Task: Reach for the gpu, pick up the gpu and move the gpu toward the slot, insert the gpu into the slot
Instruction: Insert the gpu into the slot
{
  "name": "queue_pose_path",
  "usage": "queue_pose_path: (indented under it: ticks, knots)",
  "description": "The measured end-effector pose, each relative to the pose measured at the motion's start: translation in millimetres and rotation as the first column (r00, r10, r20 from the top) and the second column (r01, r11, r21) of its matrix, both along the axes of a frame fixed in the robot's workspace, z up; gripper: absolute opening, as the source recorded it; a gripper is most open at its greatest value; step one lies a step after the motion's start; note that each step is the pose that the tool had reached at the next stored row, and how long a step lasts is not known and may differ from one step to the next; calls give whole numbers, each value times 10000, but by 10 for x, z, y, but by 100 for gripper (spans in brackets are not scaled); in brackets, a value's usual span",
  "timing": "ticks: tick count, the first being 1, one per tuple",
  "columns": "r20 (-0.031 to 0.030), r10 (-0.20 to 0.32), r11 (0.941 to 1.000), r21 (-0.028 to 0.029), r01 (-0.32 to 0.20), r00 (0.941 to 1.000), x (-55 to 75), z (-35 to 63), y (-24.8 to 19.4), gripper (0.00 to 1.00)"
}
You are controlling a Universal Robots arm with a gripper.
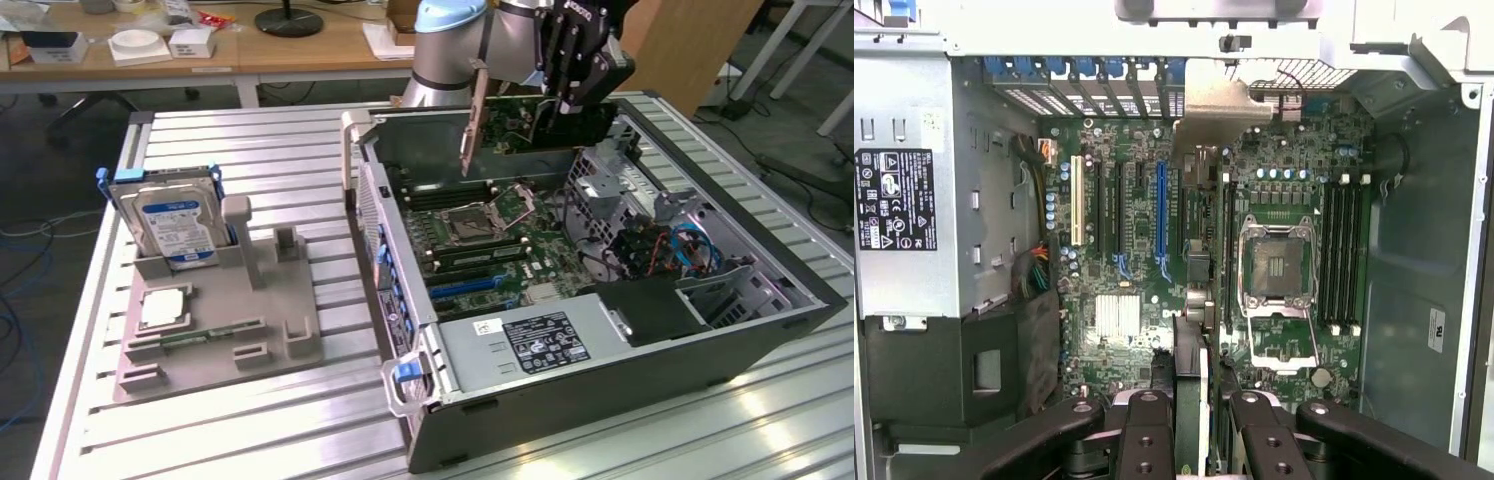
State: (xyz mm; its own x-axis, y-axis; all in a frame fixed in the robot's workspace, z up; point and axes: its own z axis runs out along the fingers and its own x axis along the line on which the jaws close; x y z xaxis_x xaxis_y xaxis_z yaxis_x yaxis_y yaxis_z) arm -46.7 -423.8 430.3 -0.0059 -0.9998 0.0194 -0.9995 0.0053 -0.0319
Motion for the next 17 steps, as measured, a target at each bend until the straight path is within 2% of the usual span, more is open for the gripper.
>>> queue_pose_path:
  ticks: [17]
  knots:
    - [-1,-1,10000,-1,1,10000,0,-133,0,26]
